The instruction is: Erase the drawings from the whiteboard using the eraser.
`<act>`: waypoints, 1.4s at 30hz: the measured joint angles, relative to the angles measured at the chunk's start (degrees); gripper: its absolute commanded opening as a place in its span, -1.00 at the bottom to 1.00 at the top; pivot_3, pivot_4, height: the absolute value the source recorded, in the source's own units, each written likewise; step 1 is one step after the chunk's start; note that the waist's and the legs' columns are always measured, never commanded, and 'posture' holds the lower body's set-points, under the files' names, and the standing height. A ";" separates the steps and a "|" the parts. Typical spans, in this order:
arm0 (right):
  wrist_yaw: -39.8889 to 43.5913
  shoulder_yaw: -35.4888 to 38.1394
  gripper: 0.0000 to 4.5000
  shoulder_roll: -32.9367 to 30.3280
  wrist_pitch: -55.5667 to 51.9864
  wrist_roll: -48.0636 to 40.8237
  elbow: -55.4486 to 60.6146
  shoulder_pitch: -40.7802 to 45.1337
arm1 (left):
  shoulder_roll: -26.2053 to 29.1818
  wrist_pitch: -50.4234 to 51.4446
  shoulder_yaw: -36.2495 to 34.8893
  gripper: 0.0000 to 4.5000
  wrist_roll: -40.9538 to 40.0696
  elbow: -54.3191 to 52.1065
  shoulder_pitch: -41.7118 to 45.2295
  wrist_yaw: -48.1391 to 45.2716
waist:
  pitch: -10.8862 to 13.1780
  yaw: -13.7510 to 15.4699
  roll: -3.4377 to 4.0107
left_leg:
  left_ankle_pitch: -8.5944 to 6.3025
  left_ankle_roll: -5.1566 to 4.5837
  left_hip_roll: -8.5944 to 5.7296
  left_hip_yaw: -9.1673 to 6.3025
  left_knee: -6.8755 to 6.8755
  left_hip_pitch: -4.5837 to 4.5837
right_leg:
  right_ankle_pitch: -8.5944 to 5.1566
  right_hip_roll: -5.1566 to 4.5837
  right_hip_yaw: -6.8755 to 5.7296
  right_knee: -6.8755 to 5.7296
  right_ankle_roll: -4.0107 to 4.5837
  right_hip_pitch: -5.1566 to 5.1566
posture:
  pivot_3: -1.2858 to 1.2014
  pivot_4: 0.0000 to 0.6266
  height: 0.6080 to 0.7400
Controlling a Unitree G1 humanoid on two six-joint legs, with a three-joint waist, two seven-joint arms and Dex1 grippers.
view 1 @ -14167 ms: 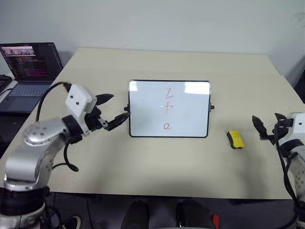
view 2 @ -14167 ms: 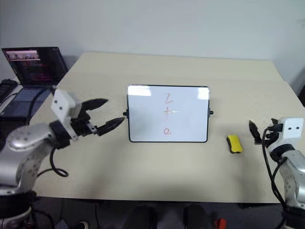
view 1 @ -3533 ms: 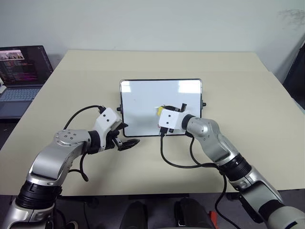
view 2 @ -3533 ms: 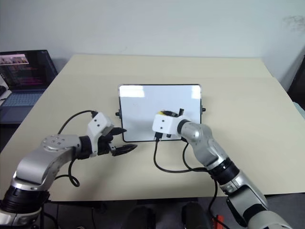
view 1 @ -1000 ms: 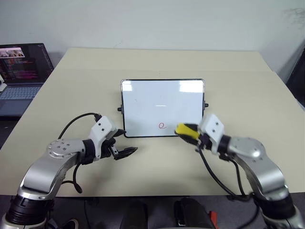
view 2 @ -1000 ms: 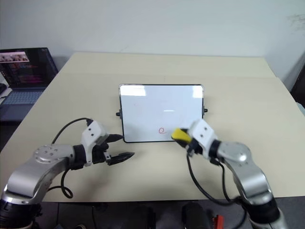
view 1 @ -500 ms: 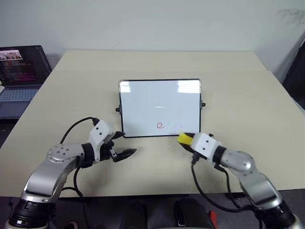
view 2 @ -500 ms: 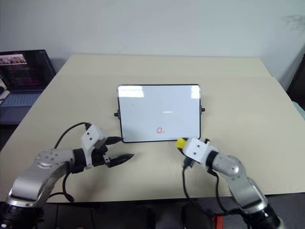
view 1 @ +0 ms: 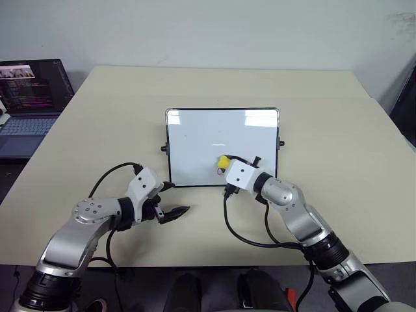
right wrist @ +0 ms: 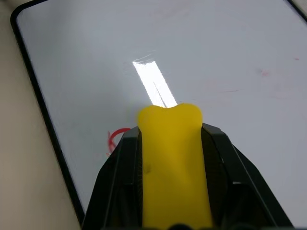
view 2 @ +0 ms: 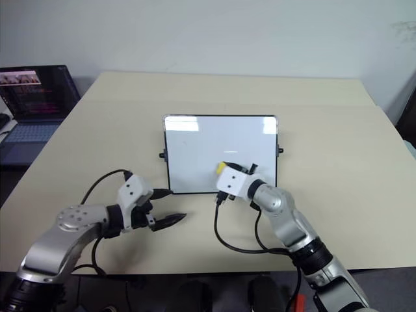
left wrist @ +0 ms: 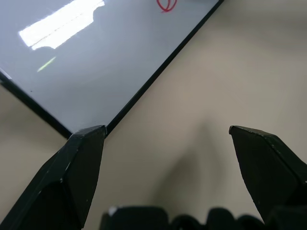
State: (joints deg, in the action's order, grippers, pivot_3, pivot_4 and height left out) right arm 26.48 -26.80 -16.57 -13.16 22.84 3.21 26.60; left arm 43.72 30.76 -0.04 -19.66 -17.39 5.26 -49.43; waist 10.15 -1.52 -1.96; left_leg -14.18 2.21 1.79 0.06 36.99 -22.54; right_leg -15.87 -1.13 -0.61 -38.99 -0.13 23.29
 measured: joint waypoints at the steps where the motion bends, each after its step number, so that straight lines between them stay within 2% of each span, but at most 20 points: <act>1: 0.71 -0.63 -0.42 -0.11 -0.11 0.66 0.04 0.00 | 0.00 0.00 0.04 1.00 0.07 0.00 0.00 -0.01 | 0.00 -0.01 0.00 | 0.00 0.00 0.00 0.00 0.00 0.01 | 0.00 0.00 0.00 0.00 0.00 0.00 | 0.03 -0.52 1.00; 7: 3.69 -3.64 -0.42 -0.26 -1.50 2.99 0.47 -0.44 | -0.05 -0.24 0.12 1.00 0.59 0.01 0.15 -0.13 | -0.01 -0.03 -0.01 | 0.00 0.00 0.01 0.00 0.01 0.08 | 0.00 0.00 0.00 -0.06 0.00 -0.02 | 0.03 -0.52 1.00; 12: -0.40 -2.77 -0.42 1.98 -3.53 4.65 0.24 0.56 | -0.12 -0.82 0.29 1.00 0.68 0.04 0.19 -0.21 | -0.01 -0.03 -0.01 | 0.01 0.01 0.01 0.00 0.04 0.08 | 0.01 0.00 0.00 -0.10 0.01 -0.02 | 0.03 -0.52 1.00; 18: -2.71 0.05 -0.42 0.45 -2.97 5.74 -0.07 3.08 | -0.16 -1.04 0.37 1.00 0.68 0.16 0.14 -0.22 | -0.02 0.04 -0.03 | 0.01 0.01 0.00 0.00 0.04 0.08 | 0.02 0.00 0.00 -0.06 0.01 -0.04 | 0.03 -0.52 1.00; 27: 3.68 -5.31 -0.42 -0.86 -2.43 5.97 0.92 -0.68 | -0.25 -1.09 0.69 1.00 0.68 0.32 0.14 -0.20 | -0.08 -0.05 -0.11 | 0.02 -0.01 0.02 0.02 0.05 0.19 | 0.01 0.00 0.02 -0.11 0.00 -0.09 | 0.03 -0.52 1.00; 32: 0.28 -3.89 -0.42 0.25 -2.83 6.46 -0.33 1.24 | -0.25 -1.10 0.73 1.00 0.68 0.37 0.15 -0.20 | -0.08 -0.05 -0.11 | 0.05 -0.01 0.02 0.02 0.07 0.20 | 0.01 0.01 0.02 -0.11 -0.07 -0.10 | 0.03 -0.52 1.00; 35: -2.96 0.06 -0.42 -0.19 -3.02 7.31 -1.09 4.31 | -0.26 -1.10 0.81 1.00 0.68 0.39 0.15 -0.19 | -0.10 0.04 -0.13 | 0.07 0.00 0.02 0.00 0.06 0.19 | 0.02 0.01 0.01 -0.10 -0.06 -0.10 | 0.03 -0.52 1.00; 42: -0.48 -0.91 -0.42 -1.88 -0.96 7.61 -0.50 2.92 | -0.72 -1.10 0.82 1.00 0.68 0.46 0.15 -0.14 | -0.17 -0.01 -0.24 | 0.06 0.00 0.02 0.03 0.03 0.20 | 0.10 0.00 0.03 -0.06 0.09 -0.11 | 0.03 -0.52 1.00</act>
State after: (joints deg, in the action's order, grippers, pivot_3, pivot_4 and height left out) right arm 26.00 -27.70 -18.46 -14.12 30.45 2.71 29.52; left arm 42.99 29.66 0.78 -18.98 -16.93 5.41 -49.57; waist 9.97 -1.52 -2.20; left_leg -14.12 2.21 1.81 0.09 37.02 -22.35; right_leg -15.77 -1.12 -0.59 -39.04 -0.04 23.18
